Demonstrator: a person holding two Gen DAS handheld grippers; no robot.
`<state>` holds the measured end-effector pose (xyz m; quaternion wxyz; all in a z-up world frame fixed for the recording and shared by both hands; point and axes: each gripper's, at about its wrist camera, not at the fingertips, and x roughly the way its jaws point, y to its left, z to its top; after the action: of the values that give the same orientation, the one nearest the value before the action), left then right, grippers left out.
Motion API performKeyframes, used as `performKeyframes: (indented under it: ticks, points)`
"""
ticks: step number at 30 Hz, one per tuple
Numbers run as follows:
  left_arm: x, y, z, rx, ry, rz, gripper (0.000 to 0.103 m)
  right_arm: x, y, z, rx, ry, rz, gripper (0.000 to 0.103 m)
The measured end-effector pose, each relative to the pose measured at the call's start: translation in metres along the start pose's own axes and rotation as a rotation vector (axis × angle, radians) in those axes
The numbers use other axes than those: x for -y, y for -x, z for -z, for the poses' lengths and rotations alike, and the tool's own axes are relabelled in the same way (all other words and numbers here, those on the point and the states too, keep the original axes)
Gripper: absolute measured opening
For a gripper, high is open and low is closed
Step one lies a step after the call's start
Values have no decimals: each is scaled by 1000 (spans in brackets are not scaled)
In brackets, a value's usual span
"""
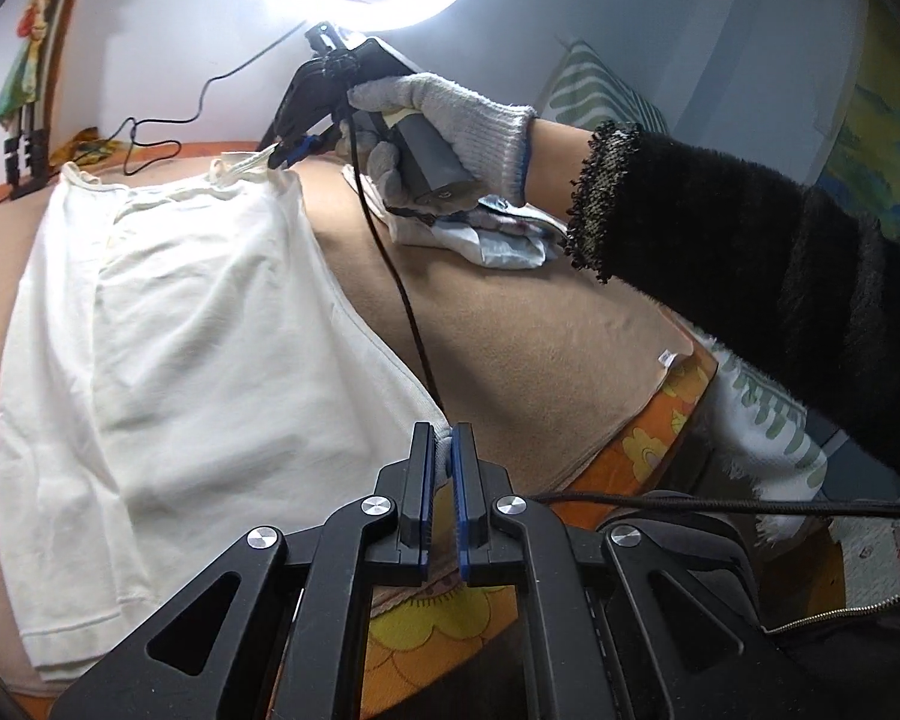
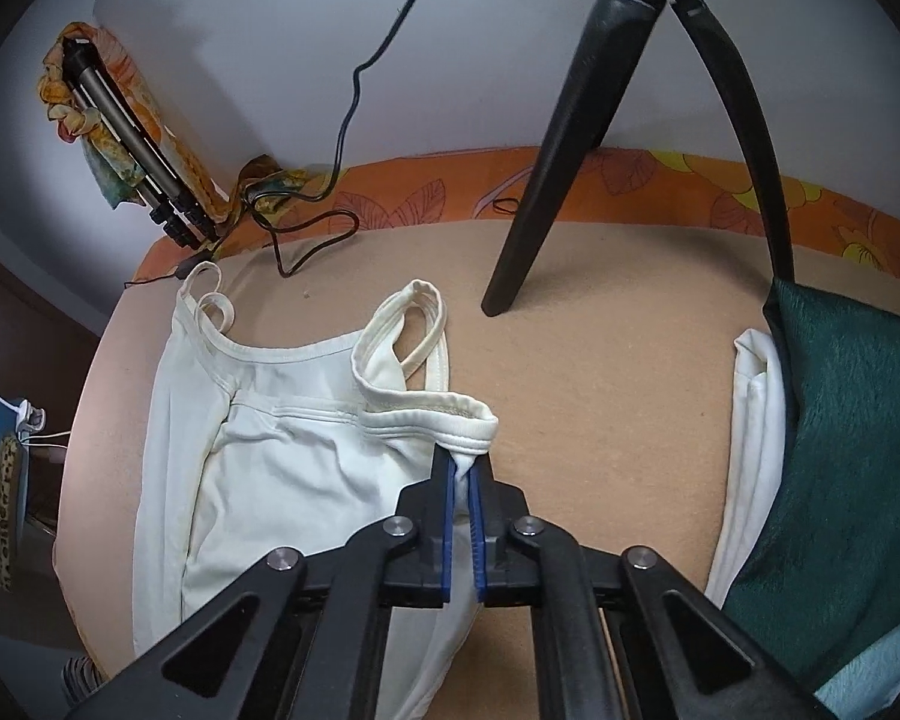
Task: Fold small clothes
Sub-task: 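Close the right tool on the neckline edge while the left tool grips the hem, then fold the second side lengthwise over the first fold with both tools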
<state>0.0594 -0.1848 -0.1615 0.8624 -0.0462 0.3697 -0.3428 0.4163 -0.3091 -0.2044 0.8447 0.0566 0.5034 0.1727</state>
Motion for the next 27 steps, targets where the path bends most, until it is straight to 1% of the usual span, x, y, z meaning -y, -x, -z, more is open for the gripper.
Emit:
performKeyframes:
  ticks: [2,6,10,16,20,23,27]
  points:
    - [-4,7,2,9,12,0,4,-8,6,-4,2,1,11,2]
    - [-12,20,9,31,38,-11,4,-35,14,-14,7,44,49,2]
    - [-22,31,15,49,70,-23,4,-68,8,-19,1,96,89,2]
    - [-41,42,27,58,108,-55,4,-108,-19,-23,-29,142,118,2]
    - [-56,47,34,51,141,-76,4,-131,-41,-19,-52,175,141,2]
    - [-67,45,38,41,174,-82,4,-144,-54,-16,-67,191,160,2]
    - [-70,43,44,23,179,-87,4,-153,-67,-12,-85,202,171,2]
